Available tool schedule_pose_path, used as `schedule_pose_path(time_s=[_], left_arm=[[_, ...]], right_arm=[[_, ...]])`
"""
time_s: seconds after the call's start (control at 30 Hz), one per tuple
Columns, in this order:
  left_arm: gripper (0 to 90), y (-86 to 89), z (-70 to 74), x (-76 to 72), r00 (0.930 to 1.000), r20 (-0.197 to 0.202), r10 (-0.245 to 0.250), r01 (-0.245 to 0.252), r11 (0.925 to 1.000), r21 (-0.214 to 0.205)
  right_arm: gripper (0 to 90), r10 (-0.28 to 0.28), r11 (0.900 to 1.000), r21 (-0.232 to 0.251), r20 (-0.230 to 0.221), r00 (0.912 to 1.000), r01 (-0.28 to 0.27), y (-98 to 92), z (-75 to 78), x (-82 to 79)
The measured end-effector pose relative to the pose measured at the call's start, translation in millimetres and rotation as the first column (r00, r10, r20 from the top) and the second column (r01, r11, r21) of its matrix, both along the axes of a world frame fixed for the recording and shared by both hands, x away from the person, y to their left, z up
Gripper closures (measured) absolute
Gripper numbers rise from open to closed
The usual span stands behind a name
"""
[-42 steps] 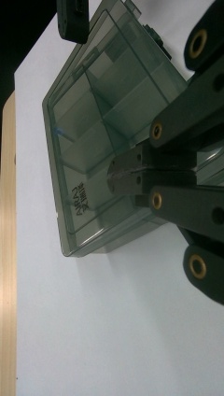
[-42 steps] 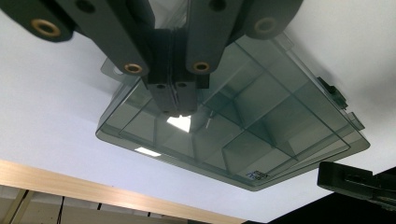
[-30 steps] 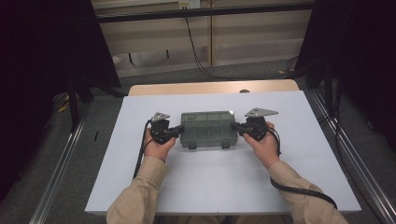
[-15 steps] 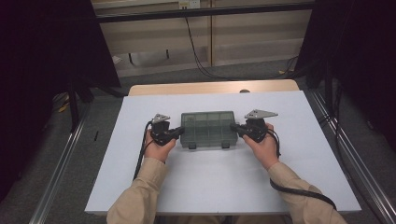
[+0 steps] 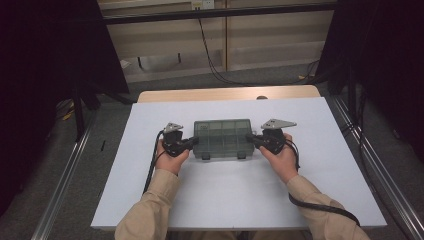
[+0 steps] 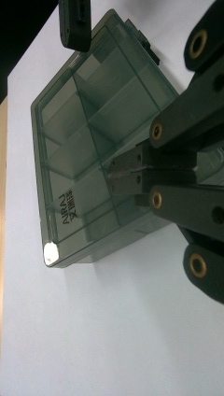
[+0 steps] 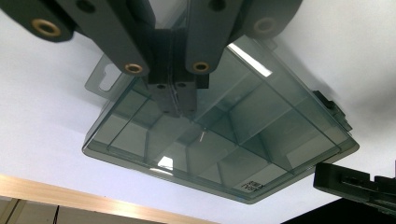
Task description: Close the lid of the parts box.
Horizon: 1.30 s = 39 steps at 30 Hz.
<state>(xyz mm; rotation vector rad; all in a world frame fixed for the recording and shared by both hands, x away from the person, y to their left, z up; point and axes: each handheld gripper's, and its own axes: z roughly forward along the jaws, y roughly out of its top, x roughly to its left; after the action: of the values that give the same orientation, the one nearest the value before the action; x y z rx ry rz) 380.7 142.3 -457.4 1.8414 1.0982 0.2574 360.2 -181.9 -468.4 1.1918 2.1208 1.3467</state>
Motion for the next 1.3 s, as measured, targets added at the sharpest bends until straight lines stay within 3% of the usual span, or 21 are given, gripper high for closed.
schedule_pose_path(time_s=[0.2,0.3,0.43,0.5,0.57,0.93,1.1,1.3], left_arm=[[90.0,0.5,-0.2,0.0,1.0000,-0.006,0.005,-0.005,1.0000,-0.001],[90.0,-0.4,0.5,-1.0,1.0000,0.004,0.007,-0.007,0.9998,0.021],[90.0,-1.0,0.7,-1.4,1.0000,-0.002,0.008,-0.008,0.9998,0.017],[90.0,-2.1,-0.4,-1.7,1.0000,-0.006,-0.002,0.002,1.0000,-0.005],[90.0,-5.3,-1.0,-3.5,0.9998,-0.001,-0.020,0.020,0.9996,0.019],[90.0,-5.4,-0.9,-5.9,0.9998,0.006,-0.018,0.017,0.9994,0.030],[90.0,-5.0,-1.6,-9.2,0.9998,0.005,-0.018,0.018,0.9998,0.008],[90.0,-5.3,0.0,-14.4,0.9997,0.011,-0.021,0.021,0.9992,0.034]], right_arm=[[90.0,-0.003,0.9999,-0.011,0.003,1.0000,0.003,1.8,0.1,-0.1],[90.0,0.003,0.9997,-0.025,0.017,0.9999,-0.002,1.8,0.0,-0.9],[90.0,0.010,0.9996,-0.026,0.027,0.9996,-0.009,0.9,-1.0,-2.9],[90.0,0.008,0.9997,-0.024,0.030,0.9995,-0.007,0.9,-1.5,-3.1],[90.0,0.009,0.9997,-0.024,0.037,0.9993,-0.008,0.8,-1.8,-3.0],[90.0,0.021,0.9998,-0.007,0.036,0.9991,-0.021,-0.5,-3.3,-7.4],[90.0,0.025,0.9997,-0.009,0.038,0.9989,-0.025,-0.6,-3.0,-10.9],[90.0,0.028,0.9995,-0.018,0.035,0.9990,-0.027,0.0,-1.8,-15.8]])
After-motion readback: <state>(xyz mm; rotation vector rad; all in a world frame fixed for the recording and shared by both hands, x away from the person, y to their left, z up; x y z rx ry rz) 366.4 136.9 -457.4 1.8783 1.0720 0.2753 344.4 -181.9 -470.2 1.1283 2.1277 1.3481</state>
